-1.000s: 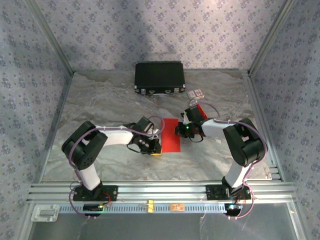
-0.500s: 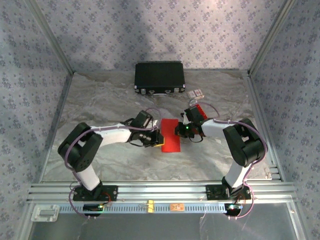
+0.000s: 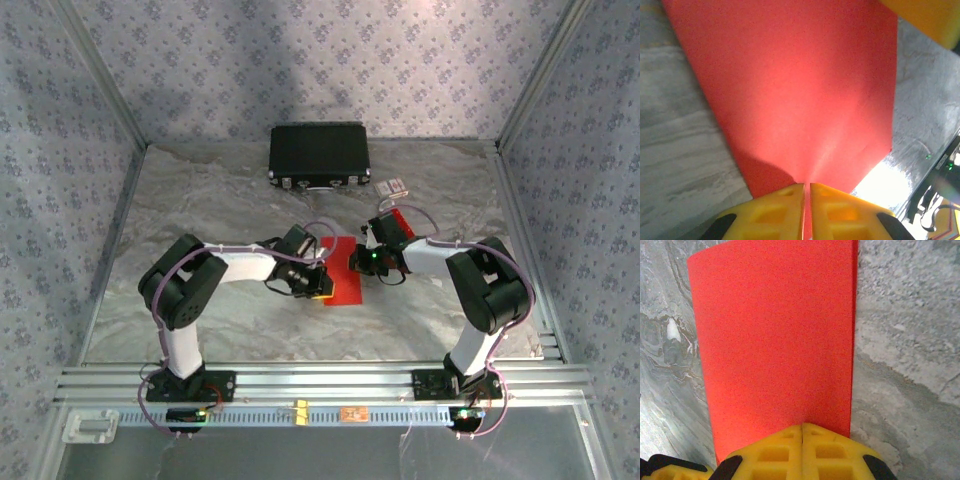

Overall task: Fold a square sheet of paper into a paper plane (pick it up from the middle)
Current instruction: First fold the square sheet of paper in half at the center of the table.

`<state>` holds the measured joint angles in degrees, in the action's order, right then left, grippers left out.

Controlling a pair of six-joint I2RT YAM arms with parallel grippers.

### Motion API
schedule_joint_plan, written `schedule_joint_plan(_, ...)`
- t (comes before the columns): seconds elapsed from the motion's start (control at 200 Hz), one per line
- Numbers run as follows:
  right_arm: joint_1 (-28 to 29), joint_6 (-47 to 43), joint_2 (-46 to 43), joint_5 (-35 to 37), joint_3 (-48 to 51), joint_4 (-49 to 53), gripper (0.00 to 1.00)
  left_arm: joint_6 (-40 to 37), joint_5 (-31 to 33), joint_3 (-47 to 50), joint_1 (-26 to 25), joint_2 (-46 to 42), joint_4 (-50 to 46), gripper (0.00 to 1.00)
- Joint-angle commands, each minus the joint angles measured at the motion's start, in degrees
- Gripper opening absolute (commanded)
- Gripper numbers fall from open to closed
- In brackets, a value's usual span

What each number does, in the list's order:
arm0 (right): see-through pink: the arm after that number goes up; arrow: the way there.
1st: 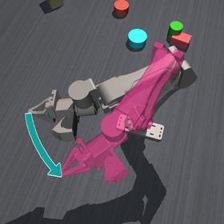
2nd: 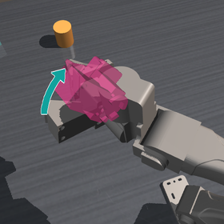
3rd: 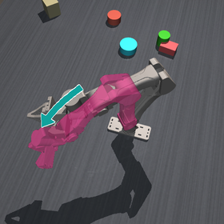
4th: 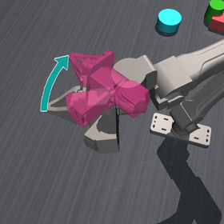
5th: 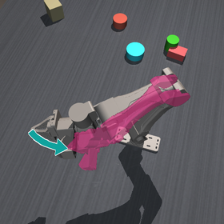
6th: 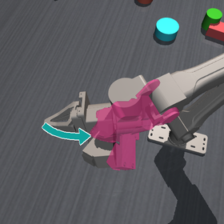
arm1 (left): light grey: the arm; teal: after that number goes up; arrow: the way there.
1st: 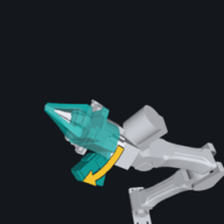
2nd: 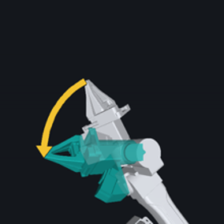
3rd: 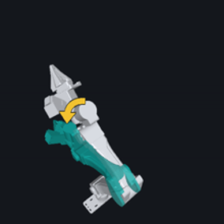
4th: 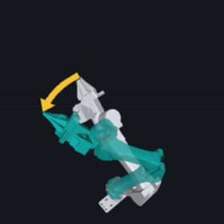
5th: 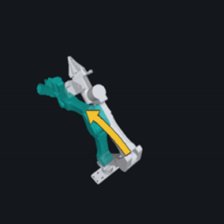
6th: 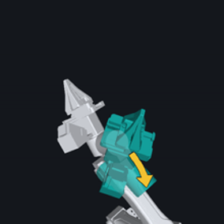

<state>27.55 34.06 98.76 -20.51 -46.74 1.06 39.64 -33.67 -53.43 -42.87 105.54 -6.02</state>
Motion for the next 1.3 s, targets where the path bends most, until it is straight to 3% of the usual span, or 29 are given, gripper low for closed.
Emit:
schedule_joint_plan(0.0, 0.49, 0.28, 3.08, 4.52, 2.89, 7.24, 0.02, -4.27, 0.08, 3.33, -0.93, -0.42, -8.25, 0.12)
schedule_joint_plan(0.26, 0.41, 0.29, 2.93, 4.51, 2.98, 7.31, 0.02, -5.1, 1.17, 6.71, -1.07, -5.94, -9.99, 0.13)
schedule_joint_plan(0.45, 0.33, -0.03, 2.88, 4.49, 3.14, 7.6, 0.02, -1.64, 4.37, 6.22, -1.85, -12.31, -8.69, 0.12)
schedule_joint_plan(0.56, 0.35, -0.23, 2.43, 4.52, 3.42, 7.73, 0.02, 0.51, 5.72, 5.51, 0.74, -14.66, -6.35, 0.13)
schedule_joint_plan(0.76, 0.36, -0.49, 2.07, 4.38, 3.33, 8.21, 0.02, 4.41, -3.46, -0.35, 7.49, -6.31, 2.65, 0.12)
schedule_joint_plan(1.004, 0.31, -0.41, 1.61, 4.96, 2.88, 8.81, 0.02, 2.58, -6.14, -9.03, 7.55, 1.69, 0.36, 0.12)
schedule_joint_plan(1.294, 0.52, -0.15, 1.72, 5.22, 2.91, 8.79, 0.02, 0.35, -6.58, -3.1, 6.66, 3.36, 0.91, 0.12)
